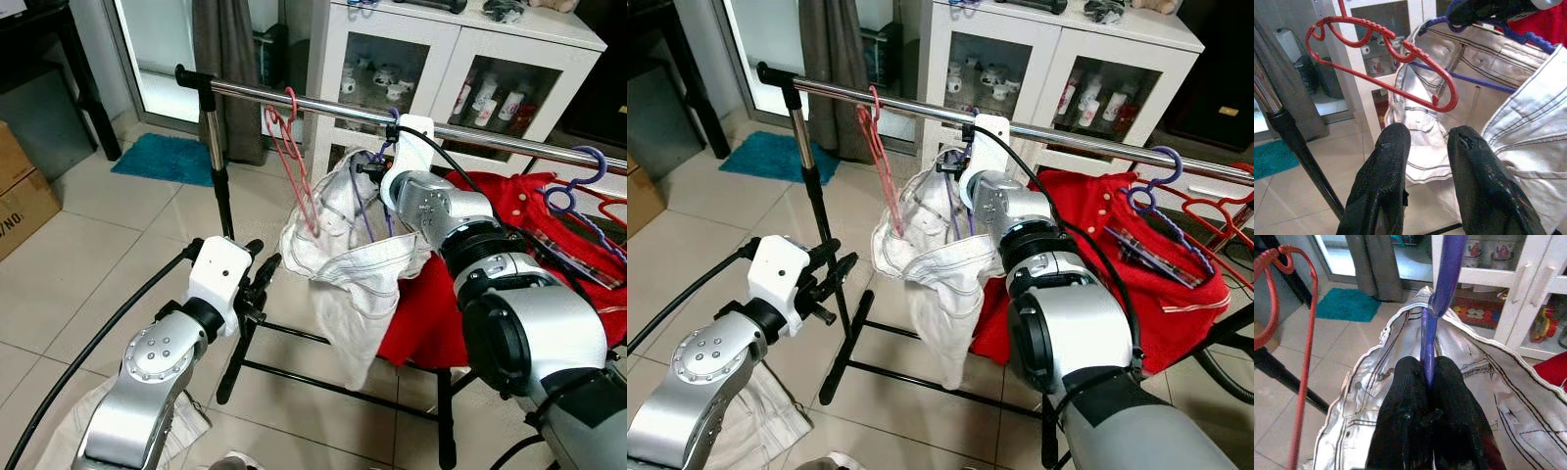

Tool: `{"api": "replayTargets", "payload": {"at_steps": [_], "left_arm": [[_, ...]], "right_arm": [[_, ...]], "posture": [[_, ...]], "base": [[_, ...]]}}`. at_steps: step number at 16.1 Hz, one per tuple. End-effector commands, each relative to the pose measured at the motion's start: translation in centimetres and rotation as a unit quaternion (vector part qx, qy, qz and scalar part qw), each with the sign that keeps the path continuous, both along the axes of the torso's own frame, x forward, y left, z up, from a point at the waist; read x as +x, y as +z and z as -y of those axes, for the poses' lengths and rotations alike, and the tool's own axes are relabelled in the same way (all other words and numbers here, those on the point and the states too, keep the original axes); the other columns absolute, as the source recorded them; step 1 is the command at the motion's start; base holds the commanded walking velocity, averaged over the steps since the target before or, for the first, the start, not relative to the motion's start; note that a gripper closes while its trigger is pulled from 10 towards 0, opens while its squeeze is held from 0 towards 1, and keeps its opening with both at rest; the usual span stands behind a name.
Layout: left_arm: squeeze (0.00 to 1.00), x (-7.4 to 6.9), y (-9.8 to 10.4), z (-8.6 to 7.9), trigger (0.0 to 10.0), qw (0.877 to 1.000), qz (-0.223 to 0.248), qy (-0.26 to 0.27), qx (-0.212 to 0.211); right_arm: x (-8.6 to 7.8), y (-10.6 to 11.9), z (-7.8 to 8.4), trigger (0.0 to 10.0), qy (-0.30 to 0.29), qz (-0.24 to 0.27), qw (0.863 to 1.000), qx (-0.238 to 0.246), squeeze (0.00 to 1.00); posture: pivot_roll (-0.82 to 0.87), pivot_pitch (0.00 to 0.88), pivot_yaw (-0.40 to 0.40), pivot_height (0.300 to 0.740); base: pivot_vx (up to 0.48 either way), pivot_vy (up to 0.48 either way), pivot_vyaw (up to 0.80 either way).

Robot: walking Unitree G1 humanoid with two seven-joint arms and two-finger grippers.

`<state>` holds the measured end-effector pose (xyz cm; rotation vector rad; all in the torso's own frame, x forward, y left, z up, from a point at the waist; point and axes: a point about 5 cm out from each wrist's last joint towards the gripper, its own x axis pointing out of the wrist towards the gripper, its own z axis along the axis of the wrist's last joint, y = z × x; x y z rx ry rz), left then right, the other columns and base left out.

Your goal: Hang hanger

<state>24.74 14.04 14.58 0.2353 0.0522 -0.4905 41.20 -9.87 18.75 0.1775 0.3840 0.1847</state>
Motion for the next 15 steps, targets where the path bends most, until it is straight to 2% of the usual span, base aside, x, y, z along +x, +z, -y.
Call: {"api": "replayTargets", "payload": {"at_steps": [1,2,4,7,8,9,10,11,12,13,14,15], "left_arm": [[0.00,0.0,0.4,0.4,10.0,1.000,0.005,-0.013,-0.001],[0.00,0.2,0.5,0.4,10.0,1.000,0.009,-0.010,-0.002],[0.00,0.7,0.9,0.3,10.0,1.000,0.018,0.009,-0.015],[0.00,1.1,0.7,0.1,10.0,0.999,0.006,0.036,-0.040],[0.00,1.3,0.6,0.1,10.0,0.998,-0.004,0.039,-0.050],[0.04,1.4,0.6,0.1,10.0,0.998,-0.007,0.039,-0.054],[1.00,1.3,0.6,0.2,10.0,0.997,-0.008,0.034,-0.062],[1.00,1.2,0.6,0.2,10.0,0.997,-0.011,0.032,-0.067],[1.00,1.1,0.5,0.1,10.0,0.997,-0.007,0.037,-0.061],[1.00,0.9,0.4,0.0,10.0,0.998,0.000,0.047,-0.050],[1.00,0.8,0.3,0.0,10.0,0.998,0.003,0.050,-0.048],[1.00,0.5,0.2,-0.2,10.0,0.996,0.002,0.067,-0.056]], "right_arm": [[0.1,0.6,-0.3,10.0,0.014,0.017,1.000,0.007,0.01],[0.3,1.1,-0.3,10.0,0.022,0.039,0.999,0.010,1.00],[0.3,2.4,0.1,10.0,0.056,0.093,0.994,0.019,1.00],[-1.1,2.6,2.0,10.0,0.081,0.109,0.990,0.043,1.00],[-3.1,2.2,3.1,10.0,0.104,0.109,0.988,0.044,1.00],[-4.0,2.0,3.5,10.0,0.113,0.106,0.987,0.041,1.00],[-5.7,1.7,4.1,10.0,0.129,0.106,0.985,0.031,1.00],[-7.7,1.4,4.9,10.0,0.141,0.107,0.984,0.022,1.00],[-9.2,1.2,5.5,10.0,0.145,0.112,0.983,0.015,1.00],[-11.3,1.0,6.3,10.0,0.144,0.121,0.982,0.006,1.00],[-12.1,0.9,6.5,10.0,0.142,0.124,0.982,0.003,1.00],[-14.1,0.7,7.4,10.0,0.092,0.158,0.983,-0.006,1.00]], "posture": [[0.14,0.010,-0.076,0.740],[0.14,0.001,-0.072,0.740],[0.13,0.000,-0.065,0.740],[0.12,0.000,-0.040,0.740],[0.11,0.000,-0.019,0.740],[0.11,0.000,-0.019,0.740],[0.10,0.000,-0.011,0.740],[0.09,0.000,-0.004,0.740],[0.08,0.000,-0.003,0.740],[0.08,0.000,-0.001,0.740],[0.08,0.000,0.000,0.740],[0.07,0.000,-0.002,0.740]], "base": [[0.000,0.000,0.00],[0.000,0.000,0.00],[0.000,0.000,0.00],[0.000,0.000,0.00],[0.000,0.000,0.00],[0.000,0.000,0.00],[0.000,0.000,0.00],[0.000,0.000,0.00],[0.000,0.000,0.00],[0.000,0.000,0.00],[0.000,-0.319,0.00],[0.000,-0.480,0.00]]}}
